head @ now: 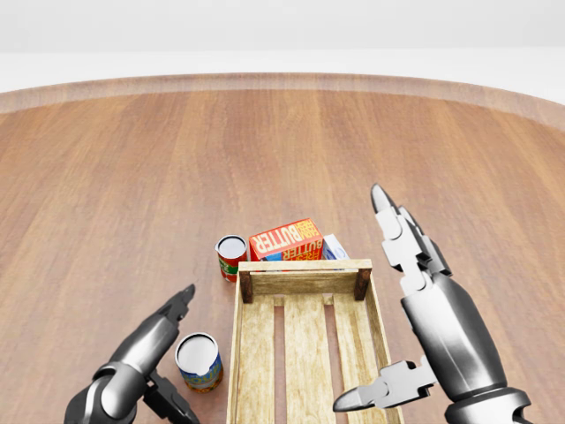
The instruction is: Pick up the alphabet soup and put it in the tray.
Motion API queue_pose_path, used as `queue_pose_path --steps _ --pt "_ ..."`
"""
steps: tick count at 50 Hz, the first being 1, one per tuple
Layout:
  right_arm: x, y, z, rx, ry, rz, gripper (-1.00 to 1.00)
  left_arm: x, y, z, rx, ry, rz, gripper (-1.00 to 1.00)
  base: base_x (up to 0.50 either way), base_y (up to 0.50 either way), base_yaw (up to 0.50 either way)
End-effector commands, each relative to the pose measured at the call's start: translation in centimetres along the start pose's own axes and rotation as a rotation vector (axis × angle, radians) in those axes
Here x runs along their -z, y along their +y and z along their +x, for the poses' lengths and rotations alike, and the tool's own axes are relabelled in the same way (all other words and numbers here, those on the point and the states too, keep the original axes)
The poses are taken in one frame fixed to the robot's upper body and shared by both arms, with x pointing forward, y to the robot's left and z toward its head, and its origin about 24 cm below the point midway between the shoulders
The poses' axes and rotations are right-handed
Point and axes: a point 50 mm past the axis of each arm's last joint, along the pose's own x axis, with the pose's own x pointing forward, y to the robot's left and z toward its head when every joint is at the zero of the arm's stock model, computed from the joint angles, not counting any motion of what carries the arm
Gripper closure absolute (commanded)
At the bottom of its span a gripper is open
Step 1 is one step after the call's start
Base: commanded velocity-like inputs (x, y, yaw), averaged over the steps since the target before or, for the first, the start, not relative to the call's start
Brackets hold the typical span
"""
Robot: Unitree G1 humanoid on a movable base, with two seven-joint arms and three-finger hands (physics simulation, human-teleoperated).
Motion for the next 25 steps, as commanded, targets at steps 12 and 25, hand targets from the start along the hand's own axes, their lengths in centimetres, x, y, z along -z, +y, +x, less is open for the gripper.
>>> queue_pose_path --steps 12,25 --pt "0.02 0.08 -0.01 -0.001 0.002 0.001 -0.98 0.30 -0.03 0.20 -0.013 0.020 0.012 -1.00 0.00 0.00 0.00" --pt "-0.07 -0.02 -0.02 0.000 -0.003 -0.002 -0.98 0.15 -0.73 0.17 0.009 0.017 0.017 -1.00 0.00 0.00 0.00"
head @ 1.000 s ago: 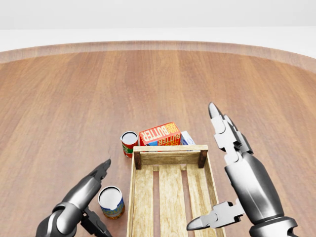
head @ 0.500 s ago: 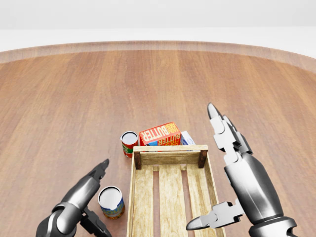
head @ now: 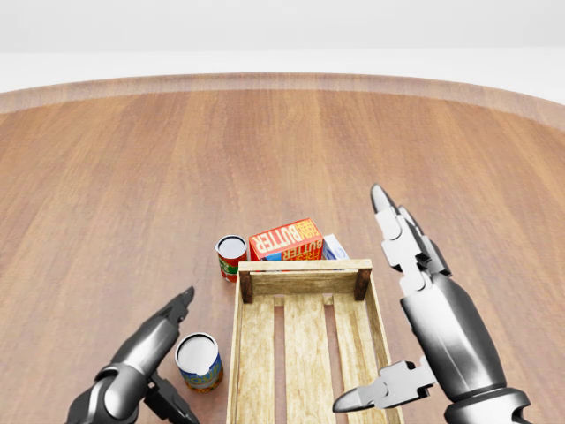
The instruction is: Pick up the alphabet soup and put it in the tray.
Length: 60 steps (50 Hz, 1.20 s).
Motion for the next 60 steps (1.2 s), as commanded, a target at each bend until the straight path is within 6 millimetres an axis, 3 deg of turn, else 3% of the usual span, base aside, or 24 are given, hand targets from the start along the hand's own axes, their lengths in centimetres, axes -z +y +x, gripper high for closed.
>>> queue_pose_path --steps 1,60 --pt "-0.05 -0.06 -0.01 0.001 -0.002 -0.001 -0.98 -0.13 -0.52 -0.10 0.015 -0.006 0.004 -1.00 0.00 0.00 0.00" --pt "0.05 0.06 0.01 -0.001 0.003 -0.002 -0.98 -0.20 -0.20 0.20 -0.049 0.003 0.008 -1.00 0.00 0.00 0.00"
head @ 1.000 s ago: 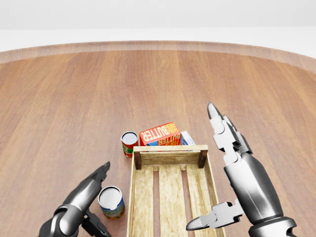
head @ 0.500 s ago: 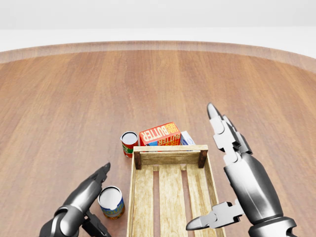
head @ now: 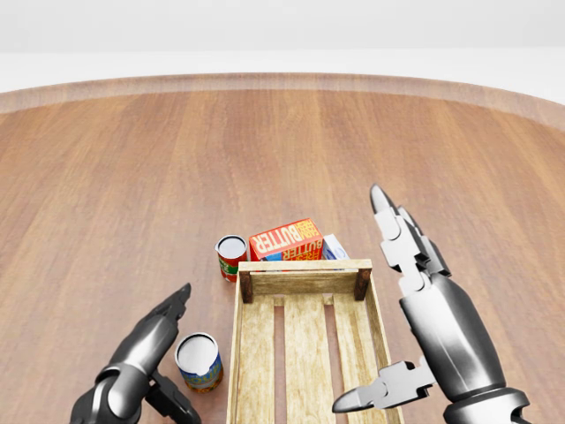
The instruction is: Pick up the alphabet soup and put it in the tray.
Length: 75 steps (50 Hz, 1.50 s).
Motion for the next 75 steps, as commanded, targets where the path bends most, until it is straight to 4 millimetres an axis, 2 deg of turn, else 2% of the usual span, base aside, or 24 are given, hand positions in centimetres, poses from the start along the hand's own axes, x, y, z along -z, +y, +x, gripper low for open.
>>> queue_pose_path --steps 1,75 --pt "0.05 0.00 0.00 0.001 0.002 0.000 -0.98 -0.17 -0.27 -0.05 -0.002 -0.006 0.010 -1.00 0.00 0.00 0.00" --pt "0.01 0.01 0.05 0.000 0.001 -0.006 -0.98 0.08 -0.93 0.05 0.031 0.012 0.035 -1.00 0.00 0.00 0.00"
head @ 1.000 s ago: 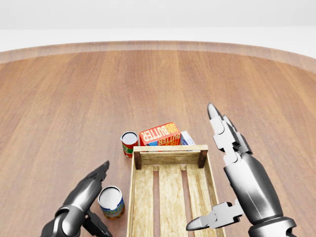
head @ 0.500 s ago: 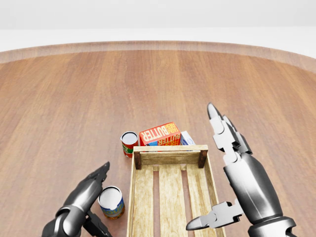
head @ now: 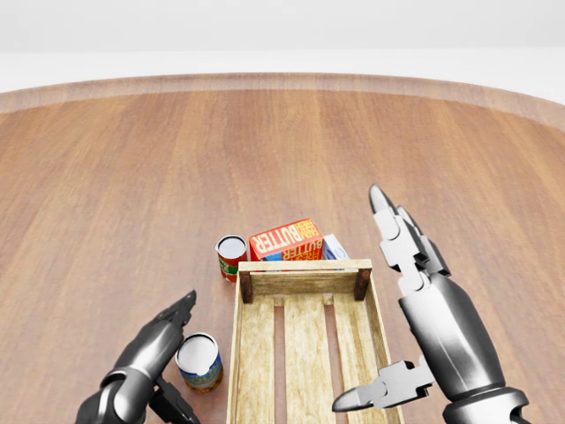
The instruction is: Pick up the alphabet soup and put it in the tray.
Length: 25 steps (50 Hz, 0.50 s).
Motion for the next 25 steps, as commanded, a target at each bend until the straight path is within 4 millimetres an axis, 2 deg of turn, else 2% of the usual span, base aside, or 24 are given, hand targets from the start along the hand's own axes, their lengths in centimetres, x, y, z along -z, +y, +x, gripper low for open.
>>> queue_pose_path --steps 1,25 --pt "0.02 0.01 0.00 0.000 0.001 -0.001 -0.98 0.00 -0.08 0.01 0.003 0.001 -0.002 -1.00 0.00 0.00 0.00" --pt "0.17 0.07 -0.03 -0.002 0.008 0.000 -0.98 -0.24 0.09 0.12 -0.005 -0.005 -0.026 -1.00 0.00 0.00 0.00"
